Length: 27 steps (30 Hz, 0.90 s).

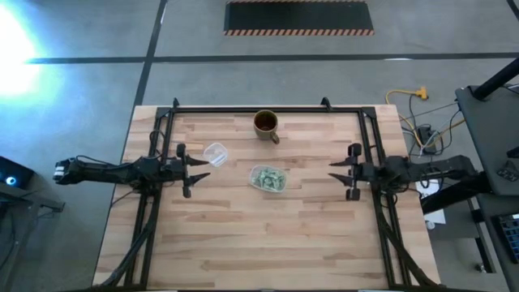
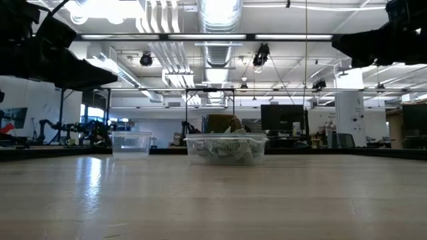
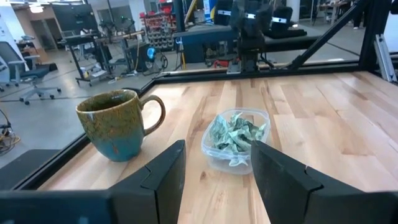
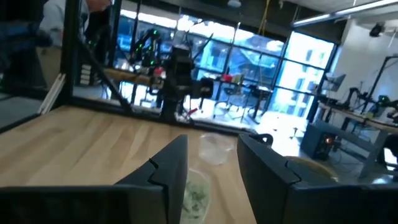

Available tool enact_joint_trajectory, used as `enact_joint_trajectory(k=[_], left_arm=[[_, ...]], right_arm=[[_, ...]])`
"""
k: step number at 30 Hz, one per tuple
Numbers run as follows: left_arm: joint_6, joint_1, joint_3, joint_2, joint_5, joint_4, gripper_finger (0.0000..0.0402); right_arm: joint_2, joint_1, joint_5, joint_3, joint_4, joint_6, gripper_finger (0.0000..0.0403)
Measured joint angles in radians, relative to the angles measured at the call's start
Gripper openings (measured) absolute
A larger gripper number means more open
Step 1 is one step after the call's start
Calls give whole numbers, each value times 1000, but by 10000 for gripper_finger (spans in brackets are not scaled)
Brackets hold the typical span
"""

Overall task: Pick and place Stevia / Truvia into bins
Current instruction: Return to Home Position

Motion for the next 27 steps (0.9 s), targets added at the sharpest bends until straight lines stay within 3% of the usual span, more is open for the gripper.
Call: enact_joint_trajectory(k=[7, 27], left_arm=[[0, 0, 0, 11, 0, 2, 166], [0, 0, 0, 19, 0, 1, 166]], right_arm=[[-144, 0, -1, 0, -100, -8, 124], [-142, 1, 25, 0, -187, 205, 123]])
